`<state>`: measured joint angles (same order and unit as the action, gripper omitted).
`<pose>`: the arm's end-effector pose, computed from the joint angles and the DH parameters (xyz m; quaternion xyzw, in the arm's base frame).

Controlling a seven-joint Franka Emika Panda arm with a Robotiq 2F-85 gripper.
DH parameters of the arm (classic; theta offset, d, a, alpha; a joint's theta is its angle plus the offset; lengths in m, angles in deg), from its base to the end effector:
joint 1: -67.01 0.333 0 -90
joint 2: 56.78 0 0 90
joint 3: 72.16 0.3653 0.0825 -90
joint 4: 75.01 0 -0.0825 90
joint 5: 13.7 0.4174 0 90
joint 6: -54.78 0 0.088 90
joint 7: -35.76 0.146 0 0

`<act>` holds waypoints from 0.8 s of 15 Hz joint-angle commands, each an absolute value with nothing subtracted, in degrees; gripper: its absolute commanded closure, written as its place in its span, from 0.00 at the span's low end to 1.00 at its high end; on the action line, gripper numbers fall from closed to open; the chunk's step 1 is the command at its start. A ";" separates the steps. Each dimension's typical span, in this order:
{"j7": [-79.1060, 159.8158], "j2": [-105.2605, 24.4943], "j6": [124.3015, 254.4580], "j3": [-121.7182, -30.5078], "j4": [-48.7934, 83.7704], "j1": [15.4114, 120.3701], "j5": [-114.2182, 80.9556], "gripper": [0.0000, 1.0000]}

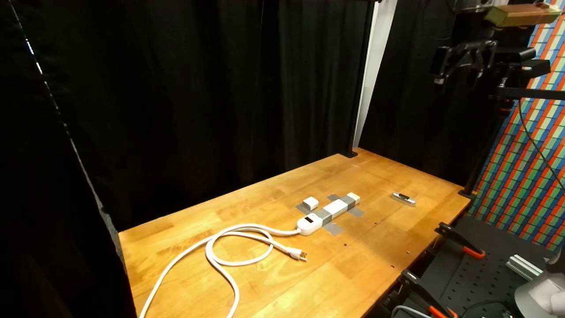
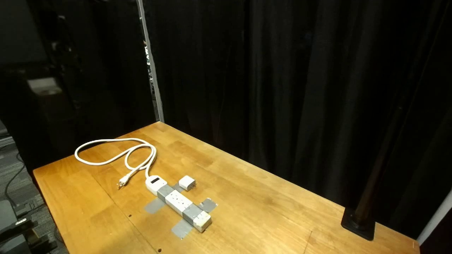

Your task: Plug the charger head into the extension cable

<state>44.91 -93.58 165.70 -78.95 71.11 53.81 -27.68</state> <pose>0.3317 -0.1491 0.4708 0.9768 -0.1988 0.0071 0.0798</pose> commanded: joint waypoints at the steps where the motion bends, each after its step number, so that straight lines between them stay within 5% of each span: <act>1: 60.95 -88.12 170.17 -68.10 69.86 50.87 -25.08 0.00; 12: 113.83 -66.51 184.10 -44.95 64.76 43.32 -27.95 0.00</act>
